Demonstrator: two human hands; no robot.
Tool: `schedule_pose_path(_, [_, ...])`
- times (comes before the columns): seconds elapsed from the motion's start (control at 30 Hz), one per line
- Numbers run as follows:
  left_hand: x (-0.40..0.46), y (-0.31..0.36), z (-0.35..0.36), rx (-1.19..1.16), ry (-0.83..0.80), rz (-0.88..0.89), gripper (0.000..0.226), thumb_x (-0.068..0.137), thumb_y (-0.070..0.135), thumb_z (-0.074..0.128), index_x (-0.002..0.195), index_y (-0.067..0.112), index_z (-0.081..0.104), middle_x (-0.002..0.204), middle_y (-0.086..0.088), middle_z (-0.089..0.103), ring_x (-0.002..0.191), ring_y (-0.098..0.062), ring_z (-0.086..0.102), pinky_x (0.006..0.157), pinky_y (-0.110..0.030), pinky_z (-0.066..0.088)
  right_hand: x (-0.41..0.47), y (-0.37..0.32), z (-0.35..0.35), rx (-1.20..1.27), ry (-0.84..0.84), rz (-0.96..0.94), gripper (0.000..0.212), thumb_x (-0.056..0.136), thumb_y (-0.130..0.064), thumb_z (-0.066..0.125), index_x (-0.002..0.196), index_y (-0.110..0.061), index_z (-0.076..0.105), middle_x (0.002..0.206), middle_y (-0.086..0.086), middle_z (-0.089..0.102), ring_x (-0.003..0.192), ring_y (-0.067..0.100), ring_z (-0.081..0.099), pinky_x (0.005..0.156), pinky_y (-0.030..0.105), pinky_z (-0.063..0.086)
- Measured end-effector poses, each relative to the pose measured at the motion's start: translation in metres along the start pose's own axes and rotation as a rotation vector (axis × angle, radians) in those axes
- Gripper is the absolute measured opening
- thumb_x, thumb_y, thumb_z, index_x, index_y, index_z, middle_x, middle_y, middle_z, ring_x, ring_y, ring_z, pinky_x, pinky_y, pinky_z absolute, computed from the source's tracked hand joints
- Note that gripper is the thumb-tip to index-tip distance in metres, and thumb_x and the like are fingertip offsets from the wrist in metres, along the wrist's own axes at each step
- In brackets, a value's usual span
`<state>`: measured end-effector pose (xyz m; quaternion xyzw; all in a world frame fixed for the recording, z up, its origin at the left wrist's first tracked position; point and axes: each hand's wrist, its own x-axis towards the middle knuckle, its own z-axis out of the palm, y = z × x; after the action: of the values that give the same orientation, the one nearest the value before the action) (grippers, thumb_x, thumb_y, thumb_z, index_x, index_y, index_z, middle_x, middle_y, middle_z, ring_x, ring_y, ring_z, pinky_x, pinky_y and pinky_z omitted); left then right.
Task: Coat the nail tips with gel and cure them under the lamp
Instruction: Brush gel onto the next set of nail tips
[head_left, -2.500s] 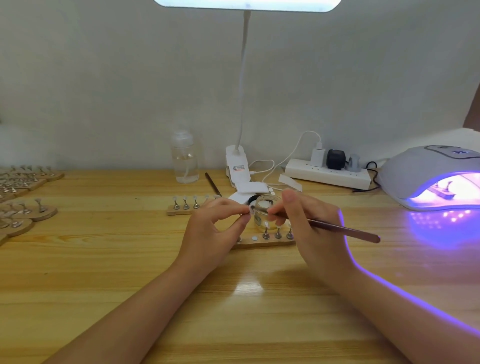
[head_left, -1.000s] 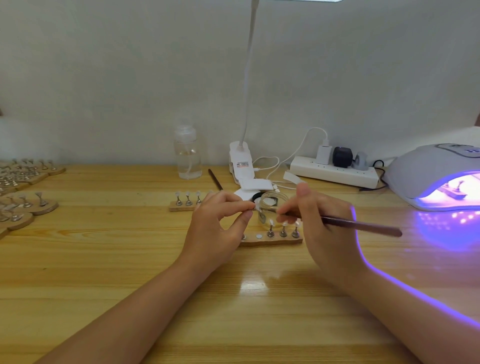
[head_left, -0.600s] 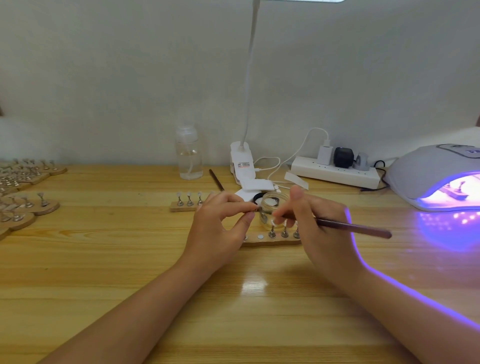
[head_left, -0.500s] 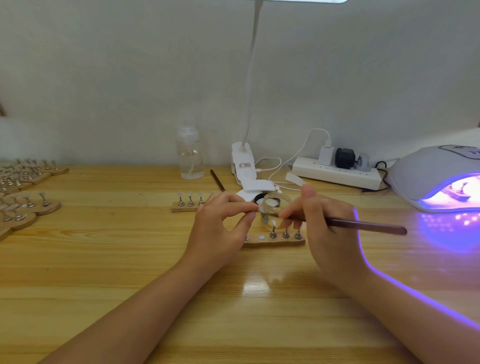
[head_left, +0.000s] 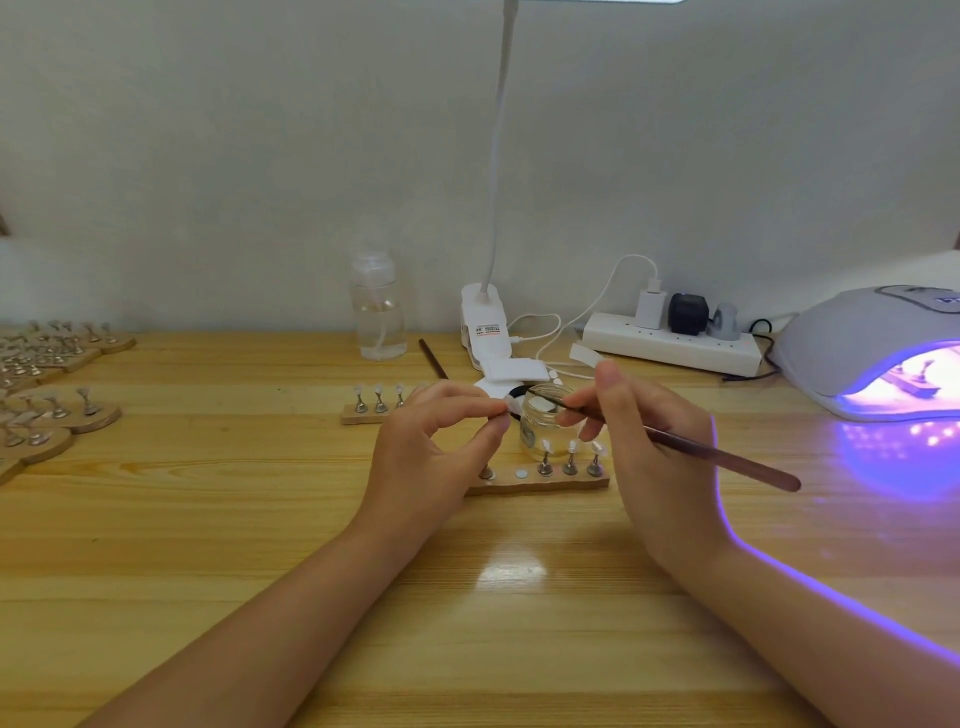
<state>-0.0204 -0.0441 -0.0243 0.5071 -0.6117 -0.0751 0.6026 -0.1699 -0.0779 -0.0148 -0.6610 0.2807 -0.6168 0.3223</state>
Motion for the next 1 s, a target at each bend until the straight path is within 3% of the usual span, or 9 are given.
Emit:
schedule_pose_path(0.13, [0.0001,-0.0007,-0.0003,-0.003,0.025,0.027,0.018,0.071,0.004,0.074,0.076,0.02,0.071,0.081,0.011,0.067,0.082,-0.002,0.061,0.078,-0.01,0.043,-0.0021,0.0012,0.0,0.018,-0.023,-0.008,0.04,0.089,-0.043,0.043,0.07,-0.017,0.067,0.065,-0.003,0.068,0.057,0.009,0.06,0.056,0.016,0.048])
schedule_pose_path(0.33, [0.0003,-0.0003,0.0,-0.037,0.026,-0.019,0.017,0.07,0.005,0.074,0.073,0.021,0.07,0.075,0.012,0.068,0.077,0.002,0.062,0.076,-0.008,0.043,-0.0043,-0.0009,0.0019,-0.124,-0.09,-0.19,0.034,0.091,-0.033,0.037,0.075,-0.022,0.064,0.07,-0.011,0.065,0.066,-0.004,0.059,0.061,0.007,0.041])
schedule_pose_path(0.5, [0.0011,-0.0014,-0.0009,-0.022,0.006,-0.012,0.012,0.07,0.005,0.074,0.076,0.015,0.072,0.076,0.003,0.069,0.078,-0.007,0.063,0.078,-0.017,0.046,-0.0079,0.0005,0.0015,0.001,-0.107,-0.099,0.034,0.091,-0.032,0.046,0.067,-0.019,0.066,0.06,-0.002,0.066,0.055,0.004,0.059,0.055,0.012,0.044])
schedule_pose_path(0.67, [0.0008,-0.0019,-0.0009,-0.01,0.011,-0.013,0.014,0.07,0.004,0.075,0.075,0.016,0.072,0.077,0.003,0.068,0.077,-0.004,0.061,0.076,-0.01,0.042,-0.005,0.0007,0.0021,-0.12,-0.119,-0.186,0.034,0.092,-0.031,0.041,0.074,-0.015,0.067,0.071,-0.009,0.066,0.068,-0.004,0.06,0.064,0.007,0.043])
schedule_pose_path(0.8, [0.0008,-0.0019,-0.0007,-0.014,0.024,-0.017,0.021,0.069,0.002,0.075,0.073,0.022,0.07,0.076,0.005,0.066,0.078,-0.001,0.06,0.076,-0.008,0.041,-0.0065,0.0002,0.0019,-0.001,-0.132,-0.093,0.037,0.09,-0.037,0.046,0.065,-0.019,0.066,0.058,0.0,0.065,0.055,0.004,0.06,0.055,0.012,0.045])
schedule_pose_path(0.9, [0.0006,-0.002,-0.001,-0.009,0.024,-0.017,0.021,0.069,0.003,0.075,0.073,0.023,0.07,0.076,0.005,0.066,0.078,-0.001,0.06,0.076,-0.008,0.041,-0.0047,-0.002,0.0025,-0.091,-0.109,-0.159,0.038,0.09,-0.036,0.039,0.071,-0.018,0.067,0.067,-0.009,0.066,0.065,-0.001,0.061,0.062,0.01,0.044])
schedule_pose_path(1.0, [0.0005,-0.002,-0.0008,-0.004,0.022,-0.019,0.023,0.068,0.001,0.075,0.073,0.023,0.07,0.076,0.005,0.066,0.077,-0.002,0.06,0.076,-0.008,0.041,-0.0052,-0.001,0.0022,-0.058,-0.146,-0.088,0.035,0.09,-0.035,0.049,0.067,-0.016,0.068,0.064,-0.004,0.067,0.062,0.003,0.062,0.061,0.014,0.047])
